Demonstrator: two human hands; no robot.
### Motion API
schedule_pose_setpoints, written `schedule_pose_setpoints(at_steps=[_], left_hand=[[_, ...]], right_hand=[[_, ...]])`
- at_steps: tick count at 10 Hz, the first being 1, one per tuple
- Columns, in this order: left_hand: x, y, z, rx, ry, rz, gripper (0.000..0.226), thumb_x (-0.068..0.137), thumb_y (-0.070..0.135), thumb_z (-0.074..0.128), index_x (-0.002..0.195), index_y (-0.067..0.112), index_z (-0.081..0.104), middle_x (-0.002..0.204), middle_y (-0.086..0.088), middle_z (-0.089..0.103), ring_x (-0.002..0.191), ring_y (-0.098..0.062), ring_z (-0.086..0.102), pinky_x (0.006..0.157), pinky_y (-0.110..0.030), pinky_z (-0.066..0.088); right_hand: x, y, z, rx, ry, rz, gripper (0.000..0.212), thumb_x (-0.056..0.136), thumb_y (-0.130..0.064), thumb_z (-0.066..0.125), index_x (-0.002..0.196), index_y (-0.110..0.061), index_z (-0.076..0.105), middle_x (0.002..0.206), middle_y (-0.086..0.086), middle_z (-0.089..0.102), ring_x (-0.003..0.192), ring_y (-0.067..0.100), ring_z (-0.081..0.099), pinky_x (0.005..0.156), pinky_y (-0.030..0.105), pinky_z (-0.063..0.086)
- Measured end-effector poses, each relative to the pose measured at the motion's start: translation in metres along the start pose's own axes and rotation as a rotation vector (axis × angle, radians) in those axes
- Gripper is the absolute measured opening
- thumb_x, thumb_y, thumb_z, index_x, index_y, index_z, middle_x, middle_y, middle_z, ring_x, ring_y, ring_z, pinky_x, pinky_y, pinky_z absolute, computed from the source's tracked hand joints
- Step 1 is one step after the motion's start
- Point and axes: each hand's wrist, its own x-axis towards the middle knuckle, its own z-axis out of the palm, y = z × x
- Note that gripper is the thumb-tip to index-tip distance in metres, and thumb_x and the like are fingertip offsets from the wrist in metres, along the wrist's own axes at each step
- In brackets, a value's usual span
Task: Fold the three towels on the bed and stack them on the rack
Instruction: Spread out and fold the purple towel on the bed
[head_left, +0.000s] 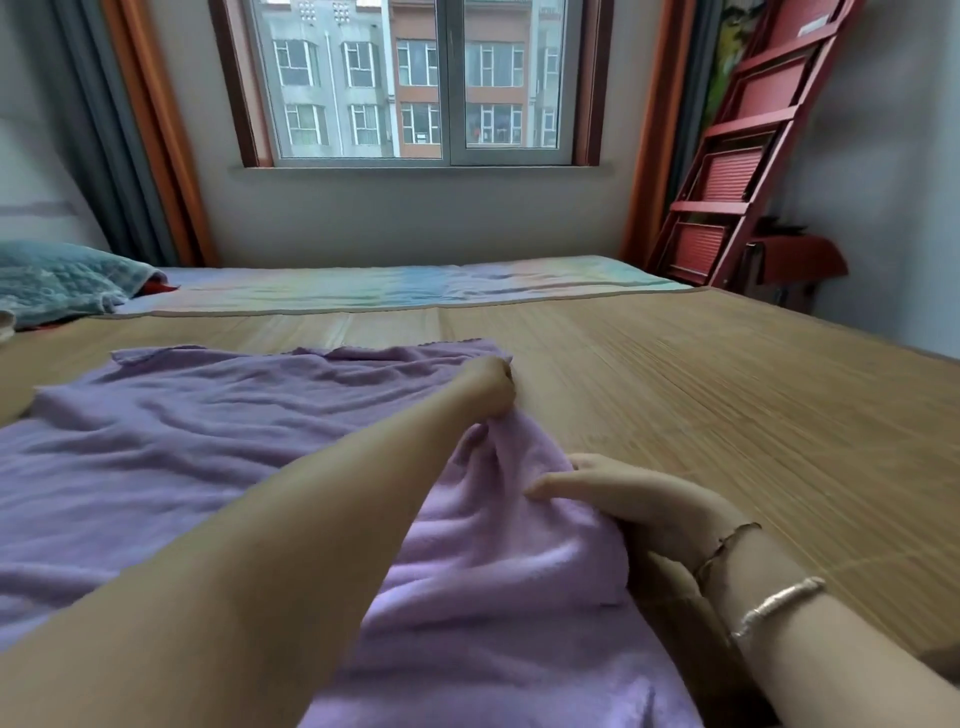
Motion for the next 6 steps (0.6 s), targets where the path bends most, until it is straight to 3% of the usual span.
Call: schedule_pose_setpoints(at_steps=[1, 2, 3, 4, 5, 6], left_hand=[[-0.026, -0.018, -0.059, -0.298, -0.029, -0.023, 0.039, 0.095, 0.018, 0.044, 0.13, 0.03, 0.058, 0.127, 0.001, 0.059, 0.114, -0.022, 0.057, 0.071, -0.031, 0.053], [-0.048, -0.044, -0.109, -0.376, -0.137, 0.025, 0.032, 0.089, 0.01, 0.054, 0.119, 0.018, 0.064, 0.099, 0.001, 0.064, 0.089, -0.012, 0.059, 0.065, -0.023, 0.051], [-0.084, -0.077, -0.18, -0.419, -0.022, 0.007, 0.026, 0.082, -0.01, 0.041, 0.084, 0.005, 0.062, 0.076, -0.01, 0.059, 0.069, -0.016, 0.056, 0.053, -0.019, 0.049], [-0.109, -0.119, -0.231, -0.523, 0.016, 0.026, 0.033, 0.081, -0.017, 0.032, 0.086, 0.002, 0.058, 0.065, -0.009, 0.059, 0.061, -0.014, 0.061, 0.054, -0.022, 0.051], [-0.131, -0.184, -0.278, -0.596, 0.015, -0.003, 0.034, 0.074, -0.015, 0.035, 0.098, -0.005, 0.057, 0.075, -0.016, 0.056, 0.071, -0.023, 0.058, 0.057, -0.023, 0.049], [-0.149, -0.251, -0.311, -0.506, 0.065, -0.091, 0.037, 0.08, -0.015, 0.03, 0.097, 0.004, 0.057, 0.072, -0.01, 0.051, 0.055, -0.013, 0.052, 0.047, -0.018, 0.045]], right_hand=[[0.001, -0.041, 0.037, -0.007, 0.004, -0.034, 0.02, 0.092, -0.015, 0.056, 0.106, -0.004, 0.064, 0.083, 0.002, 0.066, 0.076, 0.01, 0.062, 0.069, 0.015, 0.052], [-0.001, -0.099, 0.079, -0.177, 0.107, -0.063, 0.029, 0.094, -0.018, 0.055, 0.119, -0.005, 0.059, 0.079, -0.003, 0.055, 0.07, 0.01, 0.054, 0.052, 0.011, 0.044], [-0.002, -0.152, 0.134, -0.242, 0.097, -0.062, 0.04, 0.094, -0.02, 0.053, 0.129, 0.001, 0.054, 0.104, 0.009, 0.061, 0.1, 0.025, 0.057, 0.077, 0.03, 0.049], [0.007, -0.184, 0.191, -0.247, 0.087, -0.104, 0.039, 0.095, -0.016, 0.052, 0.13, 0.002, 0.052, 0.134, 0.019, 0.054, 0.123, 0.033, 0.051, 0.099, 0.037, 0.043], [0.035, -0.204, 0.26, -0.223, 0.036, -0.125, 0.037, 0.094, -0.013, 0.052, 0.128, 0.002, 0.054, 0.134, 0.019, 0.054, 0.105, 0.028, 0.056, 0.095, 0.035, 0.046], [0.074, -0.218, 0.33, -0.189, -0.024, -0.101, 0.038, 0.092, -0.013, 0.053, 0.127, 0.001, 0.054, 0.134, 0.02, 0.054, 0.095, 0.022, 0.054, 0.069, 0.028, 0.05]])
